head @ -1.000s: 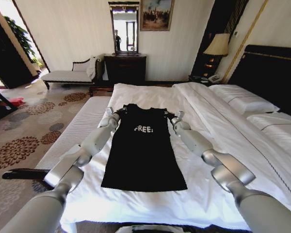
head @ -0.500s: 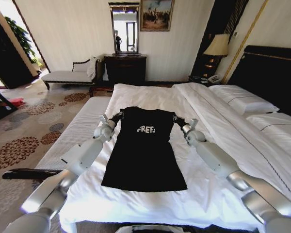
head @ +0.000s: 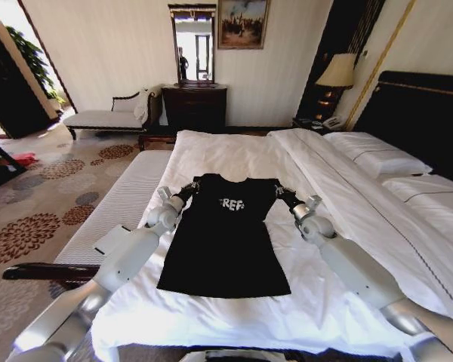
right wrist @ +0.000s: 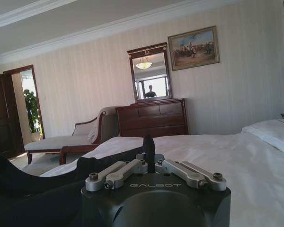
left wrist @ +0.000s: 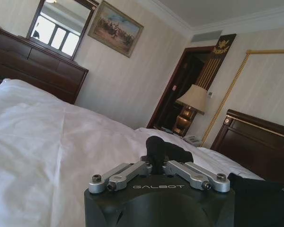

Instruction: Fold the clothes on the bed.

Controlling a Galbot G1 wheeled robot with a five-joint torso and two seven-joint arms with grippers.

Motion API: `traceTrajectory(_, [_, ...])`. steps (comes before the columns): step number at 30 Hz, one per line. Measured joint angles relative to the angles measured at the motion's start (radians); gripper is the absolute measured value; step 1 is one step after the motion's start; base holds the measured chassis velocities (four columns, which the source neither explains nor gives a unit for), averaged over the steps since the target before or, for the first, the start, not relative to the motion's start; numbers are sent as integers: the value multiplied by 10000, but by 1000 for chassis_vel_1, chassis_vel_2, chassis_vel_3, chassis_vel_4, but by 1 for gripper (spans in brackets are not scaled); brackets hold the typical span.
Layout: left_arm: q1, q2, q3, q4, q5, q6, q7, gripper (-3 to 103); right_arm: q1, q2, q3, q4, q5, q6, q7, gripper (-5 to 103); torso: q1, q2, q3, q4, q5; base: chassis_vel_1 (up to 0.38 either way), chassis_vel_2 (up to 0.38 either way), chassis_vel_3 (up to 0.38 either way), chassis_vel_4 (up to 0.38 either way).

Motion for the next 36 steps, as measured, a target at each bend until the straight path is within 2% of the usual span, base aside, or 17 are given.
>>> traceTrajectory(4, [989, 469, -467, -783, 94, -30, -2, 1, -965, -95, 362, 814, -214, 0, 117, 2, 2, -2, 1, 2, -2, 0, 0, 0, 0])
traceTrajectory(13, [2372, 1182, -1197, -2122, 154, -109, -37, 1, -2422, 101, 880, 1869, -773, 60, 240, 2, 2, -1, 1, -2, -1, 0, 0, 0, 0])
traceTrajectory(16, [2640, 1250, -1347, -2383, 165, -118, -42, 1, -2574, 105, 964, 2065, -796, 60, 291, 2, 2, -1, 1, -1, 0, 0, 0, 0, 0])
traceTrajectory(19, [3490, 1360, -1731, -2973, 354, -192, -37, 1, -3183, 25, 1349, 2555, -951, 70, 333, 2, 1, -1, 0, 0, 0, 0, 0, 0, 0])
traceTrajectory(25, [4087, 1400, -1900, -3235, 629, -325, -19, 1, -4106, 13, 1904, 2945, -1286, 144, 292, 2, 1, -1, 1, -4, -1, 0, 0, 0, 0])
traceTrajectory(36, [5417, 1568, -2291, -3980, 1128, -607, -19, 1, -6116, 362, 2770, 3675, -2132, 281, 254, 2, 1, -1, 0, -3, 1, 0, 0, 0, 0])
